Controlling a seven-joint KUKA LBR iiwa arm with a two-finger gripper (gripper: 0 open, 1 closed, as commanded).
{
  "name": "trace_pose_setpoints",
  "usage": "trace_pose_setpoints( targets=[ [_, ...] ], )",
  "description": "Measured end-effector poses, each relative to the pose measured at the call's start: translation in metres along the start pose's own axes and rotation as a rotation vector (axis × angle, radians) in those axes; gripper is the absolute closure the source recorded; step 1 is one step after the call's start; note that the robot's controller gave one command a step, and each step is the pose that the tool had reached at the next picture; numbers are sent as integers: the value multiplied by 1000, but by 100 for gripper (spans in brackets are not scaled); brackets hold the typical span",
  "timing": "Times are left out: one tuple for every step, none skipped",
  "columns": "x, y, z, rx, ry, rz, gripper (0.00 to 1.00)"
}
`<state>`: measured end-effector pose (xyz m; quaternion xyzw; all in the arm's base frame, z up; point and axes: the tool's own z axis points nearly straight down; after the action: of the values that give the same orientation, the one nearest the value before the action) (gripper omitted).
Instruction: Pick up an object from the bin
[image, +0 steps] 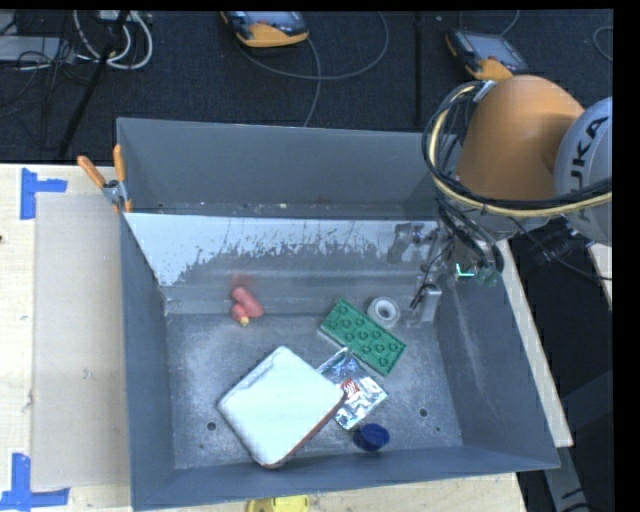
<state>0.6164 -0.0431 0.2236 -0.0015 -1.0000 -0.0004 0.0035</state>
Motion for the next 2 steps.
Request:
trace_pose_setpoints(
  targets=[
    [54, -6, 62, 0, 0, 223, 0],
    [76, -82, 7, 2, -12, 381, 0]
  ],
)
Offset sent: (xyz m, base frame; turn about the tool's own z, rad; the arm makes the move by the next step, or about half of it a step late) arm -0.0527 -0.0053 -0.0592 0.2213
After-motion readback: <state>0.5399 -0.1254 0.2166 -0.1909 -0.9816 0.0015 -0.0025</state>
